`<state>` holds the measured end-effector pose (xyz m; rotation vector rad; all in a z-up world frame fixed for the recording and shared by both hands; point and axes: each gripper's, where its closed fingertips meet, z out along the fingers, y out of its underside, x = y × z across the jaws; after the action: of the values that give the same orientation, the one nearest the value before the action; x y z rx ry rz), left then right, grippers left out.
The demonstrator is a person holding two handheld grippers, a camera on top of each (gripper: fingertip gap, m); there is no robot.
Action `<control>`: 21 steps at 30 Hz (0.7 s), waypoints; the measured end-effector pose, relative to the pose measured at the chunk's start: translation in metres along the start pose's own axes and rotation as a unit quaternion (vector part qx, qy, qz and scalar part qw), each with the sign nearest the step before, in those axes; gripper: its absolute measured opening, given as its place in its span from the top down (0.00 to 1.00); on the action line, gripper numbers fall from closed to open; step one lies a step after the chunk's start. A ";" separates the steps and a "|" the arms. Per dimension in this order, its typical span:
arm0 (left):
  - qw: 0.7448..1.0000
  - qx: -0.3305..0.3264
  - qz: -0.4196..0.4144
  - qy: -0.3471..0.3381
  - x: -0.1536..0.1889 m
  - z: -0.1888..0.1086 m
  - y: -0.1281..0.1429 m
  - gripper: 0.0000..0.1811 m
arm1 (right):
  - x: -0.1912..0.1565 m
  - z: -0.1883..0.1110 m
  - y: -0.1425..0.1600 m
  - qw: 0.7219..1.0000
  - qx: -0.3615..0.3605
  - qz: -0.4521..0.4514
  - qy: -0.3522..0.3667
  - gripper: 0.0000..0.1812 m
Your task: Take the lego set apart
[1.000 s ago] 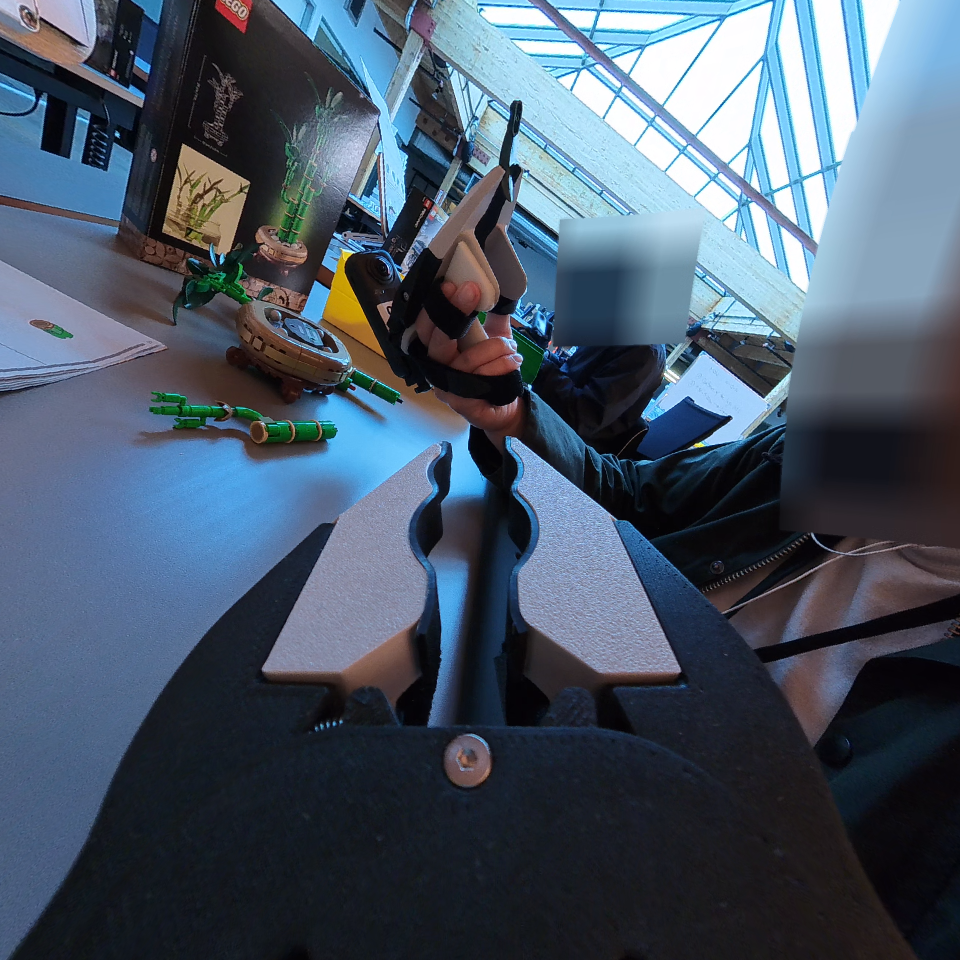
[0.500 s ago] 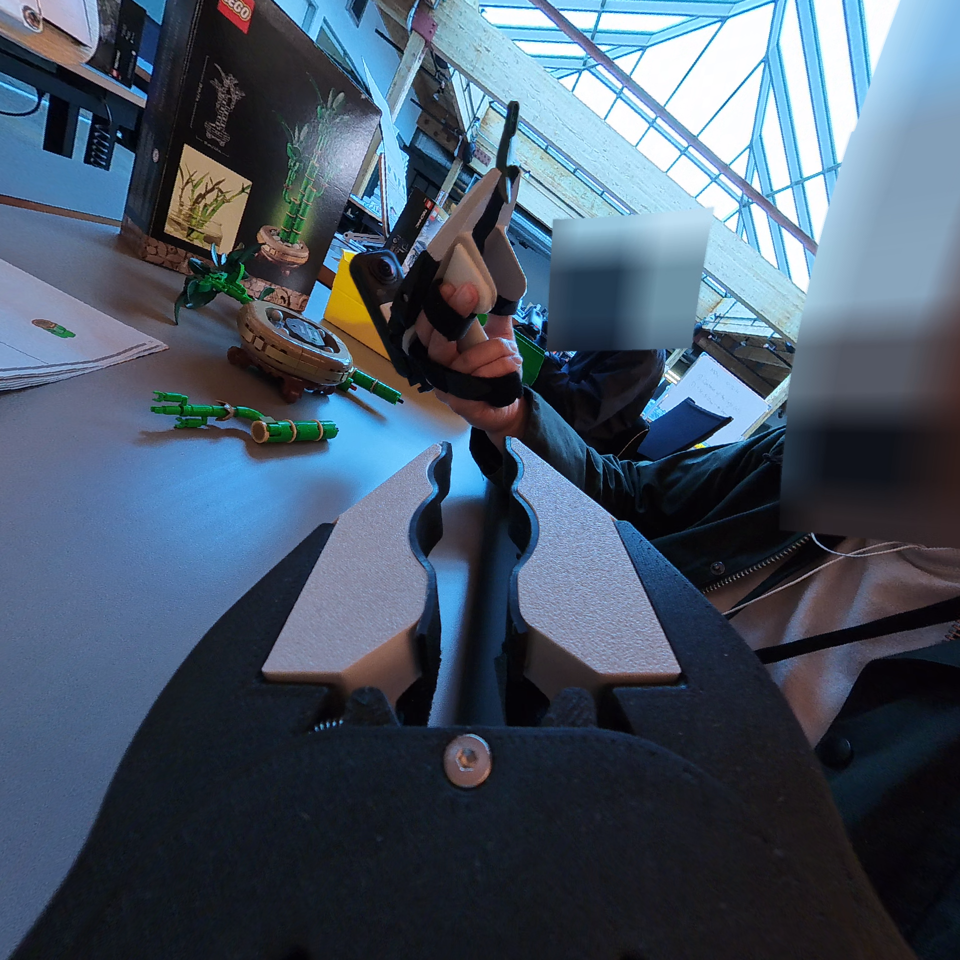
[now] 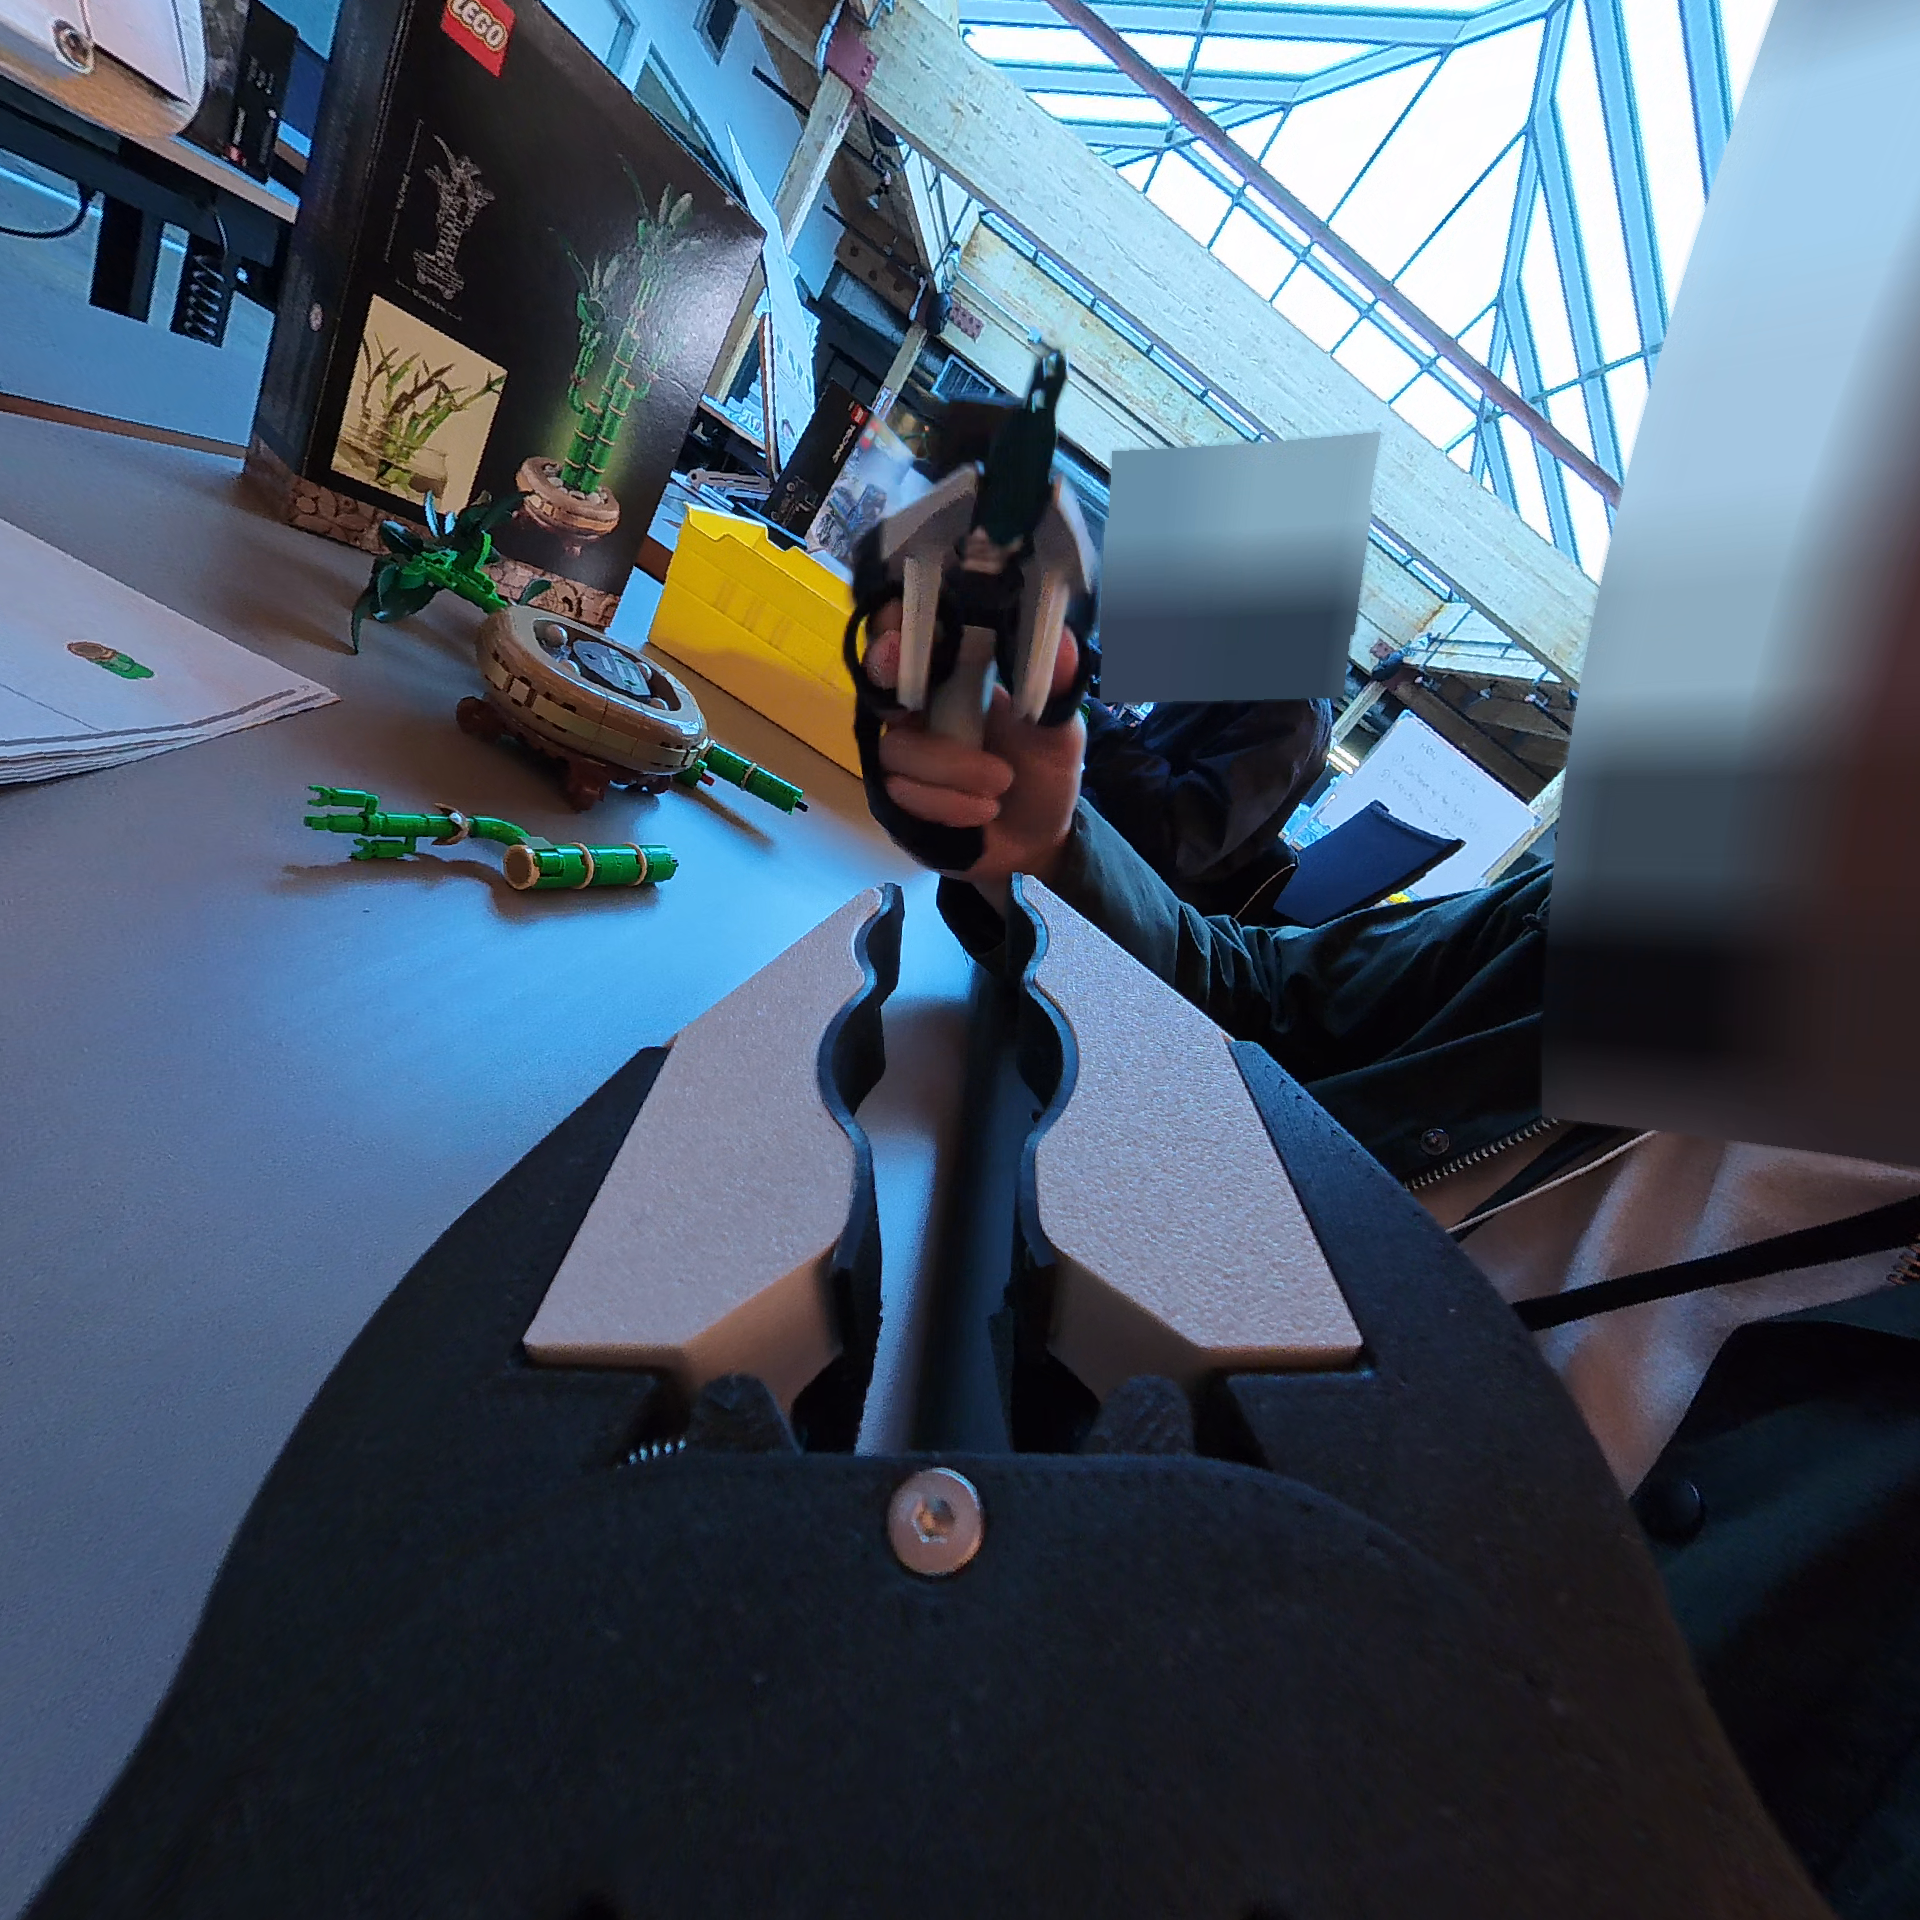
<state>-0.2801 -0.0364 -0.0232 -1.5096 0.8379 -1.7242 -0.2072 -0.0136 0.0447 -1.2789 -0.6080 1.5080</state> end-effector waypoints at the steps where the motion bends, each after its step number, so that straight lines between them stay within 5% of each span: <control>1: 1.000 0.001 0.001 0.001 0.000 0.001 0.000 0.90 | -0.003 0.003 0.007 0.997 -0.027 -0.073 0.022 0.93; 7: 0.999 0.020 0.025 0.003 0.001 0.001 -0.004 0.92 | -0.021 0.023 0.057 0.948 -0.150 -0.280 0.022 0.93; 21: 0.985 -0.078 0.151 -0.042 0.003 0.016 0.029 0.92 | -0.008 0.026 0.091 0.906 -0.230 -0.353 0.041 0.92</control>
<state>-0.2618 -0.0549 -0.0436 -1.4577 1.1153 -1.3927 -0.2661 -0.0467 -0.0227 -1.2557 -1.2652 0.7217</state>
